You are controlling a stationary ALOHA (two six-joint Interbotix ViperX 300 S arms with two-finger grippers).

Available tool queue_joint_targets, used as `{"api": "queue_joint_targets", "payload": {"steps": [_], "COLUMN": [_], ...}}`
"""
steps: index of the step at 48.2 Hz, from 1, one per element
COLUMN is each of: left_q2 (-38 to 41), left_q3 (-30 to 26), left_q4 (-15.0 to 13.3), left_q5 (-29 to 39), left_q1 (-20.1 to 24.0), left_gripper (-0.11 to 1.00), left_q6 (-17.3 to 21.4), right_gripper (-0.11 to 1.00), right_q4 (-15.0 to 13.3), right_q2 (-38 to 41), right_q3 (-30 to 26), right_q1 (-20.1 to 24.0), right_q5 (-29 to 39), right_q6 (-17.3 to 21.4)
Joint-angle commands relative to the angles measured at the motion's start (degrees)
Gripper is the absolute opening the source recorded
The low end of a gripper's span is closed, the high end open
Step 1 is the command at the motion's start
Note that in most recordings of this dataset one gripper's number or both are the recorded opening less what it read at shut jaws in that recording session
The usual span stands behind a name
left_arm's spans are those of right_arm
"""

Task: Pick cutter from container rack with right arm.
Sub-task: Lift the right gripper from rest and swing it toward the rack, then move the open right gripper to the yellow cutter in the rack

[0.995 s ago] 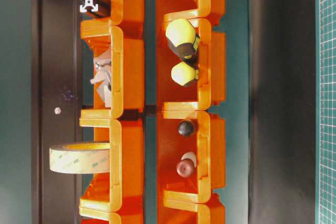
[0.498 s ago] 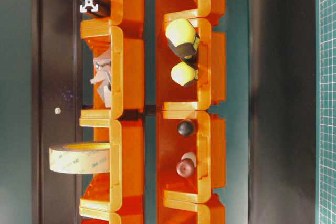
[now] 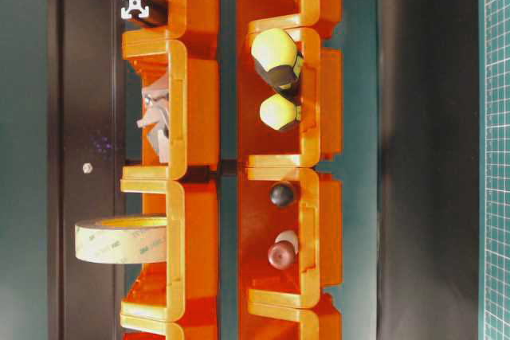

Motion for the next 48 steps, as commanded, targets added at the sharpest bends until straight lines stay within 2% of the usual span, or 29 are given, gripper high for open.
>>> {"api": "queue_joint_targets", "payload": {"steps": [1, 8, 13, 18, 22, 24, 33, 44, 48], "left_q2": [0.18, 0.18, 0.0, 0.09, 0.09, 0.09, 0.09, 0.35, 0.35], "left_q3": [-1.67, -1.67, -1.67, -1.67, -1.67, -1.67, -1.67, -1.49, -1.67], "left_q4": [0.09, 0.09, 0.09, 0.09, 0.18, 0.18, 0.09, 0.09, 0.09], "left_q5": [-0.18, 0.88, 1.58, 1.85, 1.85, 1.93, 1.93, 2.46, 2.72], "left_q1": [-0.18, -0.18, -0.18, -0.18, -0.18, -0.18, -0.18, -0.18, -0.18], "left_gripper": [0.01, 0.01, 0.01, 0.01, 0.01, 0.01, 0.01, 0.01, 0.01], "left_q6": [-0.18, -0.44, -0.44, -0.53, -0.53, -0.53, -0.7, -4.04, -4.13], "right_gripper": [0.0, 0.04, 0.26, 0.55, 0.75, 0.81, 0.77, 0.77, 0.77], "right_q4": [-1.05, -1.05, -1.05, -1.23, -2.9, -3.87, -7.12, -10.72, -11.6], "right_q2": [0.44, 0.62, 0.7, 1.05, 1.58, 1.85, 4.31, 8.44, 9.4], "right_q3": [0.97, 3.08, 4.13, 5.19, 6.15, 6.59, 7.82, 7.21, 6.94], "right_q1": [-0.18, -1.14, -3.25, -6.06, -6.68, -6.77, -7.29, -9.84, -10.99], "right_q5": [0.09, -3.52, -5.71, -7.03, -7.03, -6.94, -6.59, -6.59, -7.03], "right_q6": [0.35, 0.62, 0.7, 0.97, 0.97, 1.14, 1.23, 1.32, 1.32]}}
